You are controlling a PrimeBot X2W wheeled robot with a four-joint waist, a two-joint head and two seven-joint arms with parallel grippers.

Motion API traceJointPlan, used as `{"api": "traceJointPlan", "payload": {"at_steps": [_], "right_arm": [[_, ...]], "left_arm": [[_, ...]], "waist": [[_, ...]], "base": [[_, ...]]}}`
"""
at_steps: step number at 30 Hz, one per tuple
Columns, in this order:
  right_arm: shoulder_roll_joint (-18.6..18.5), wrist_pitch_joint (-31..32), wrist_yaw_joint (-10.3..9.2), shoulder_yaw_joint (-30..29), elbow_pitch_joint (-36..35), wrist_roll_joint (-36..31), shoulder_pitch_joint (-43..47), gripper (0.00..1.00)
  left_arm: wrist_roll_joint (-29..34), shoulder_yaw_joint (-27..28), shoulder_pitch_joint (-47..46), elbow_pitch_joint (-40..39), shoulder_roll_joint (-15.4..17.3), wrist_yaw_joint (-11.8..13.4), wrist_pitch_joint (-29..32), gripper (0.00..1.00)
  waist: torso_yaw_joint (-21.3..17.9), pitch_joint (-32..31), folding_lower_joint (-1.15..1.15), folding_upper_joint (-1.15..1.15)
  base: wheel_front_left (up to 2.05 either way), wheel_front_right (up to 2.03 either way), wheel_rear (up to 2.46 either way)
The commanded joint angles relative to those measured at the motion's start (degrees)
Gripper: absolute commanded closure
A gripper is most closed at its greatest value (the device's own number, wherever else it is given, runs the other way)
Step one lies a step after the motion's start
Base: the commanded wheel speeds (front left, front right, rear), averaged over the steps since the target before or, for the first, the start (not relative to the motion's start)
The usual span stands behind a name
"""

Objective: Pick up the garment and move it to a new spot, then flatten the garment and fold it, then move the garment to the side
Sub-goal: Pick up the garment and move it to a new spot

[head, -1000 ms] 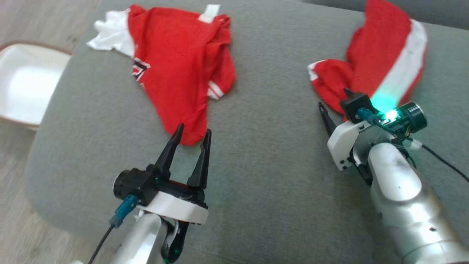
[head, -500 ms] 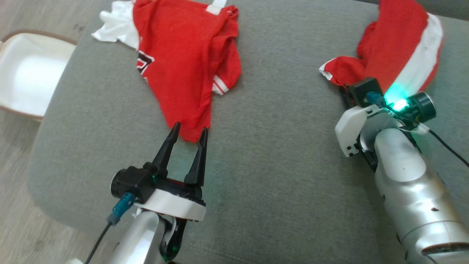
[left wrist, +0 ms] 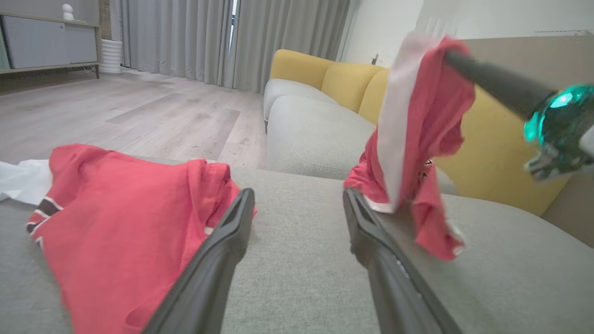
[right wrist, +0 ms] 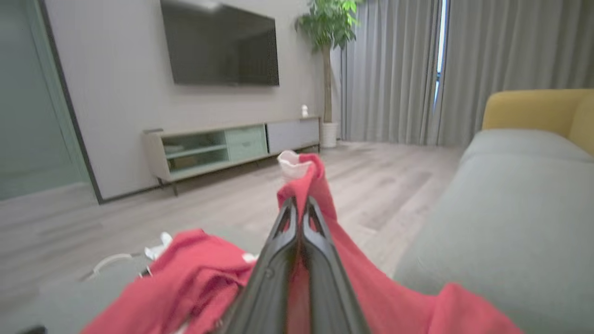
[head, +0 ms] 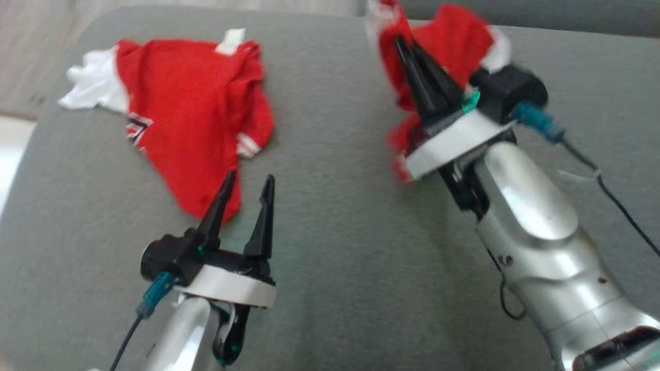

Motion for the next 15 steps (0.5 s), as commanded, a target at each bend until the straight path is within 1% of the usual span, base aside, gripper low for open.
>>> {"api": "traceJointPlan", "payload": {"at_steps": [1,4,7,10,15], "right_arm": [[1.2,-0.7,-0.05,0.3,-3.2,1.1,-1.4,1.0],[1.2,-0.8,-0.05,-2.5,-7.6,2.9,0.5,1.0],[1.3,-0.8,-0.05,-7.2,-8.7,1.3,4.2,1.0],[1.3,-0.3,-0.05,-15.0,-8.2,-1.2,9.4,1.0],[1.0,2.3,-0.05,-28.5,-7.8,-7.7,18.3,1.0]], "left_arm": [[-0.1,2.2,0.0,-2.0,0.9,-0.3,-0.4,0.0],[0.1,3.0,0.7,-2.4,1.2,-0.3,-0.4,0.0],[0.3,3.4,1.1,-2.6,1.5,-0.3,-0.4,0.0],[0.3,3.4,1.2,-2.7,1.7,-0.3,-0.4,0.0],[0.2,3.0,1.4,-2.4,1.7,-0.3,-0.4,0.0]], "waist": [[-3.2,-1.8,0.0,0.0],[-5.9,-2.6,0.0,0.0],[-8.3,-2.9,0.0,0.0],[-10.2,-3.0,0.0,0.0],[-12.6,-2.8,0.0,0.0]], "base": [[0.0,0.0,0.0],[0.0,0.0,0.0],[0.0,0.0,0.0],[0.0,0.0,0.0],[0.0,0.0,0.0]]}}
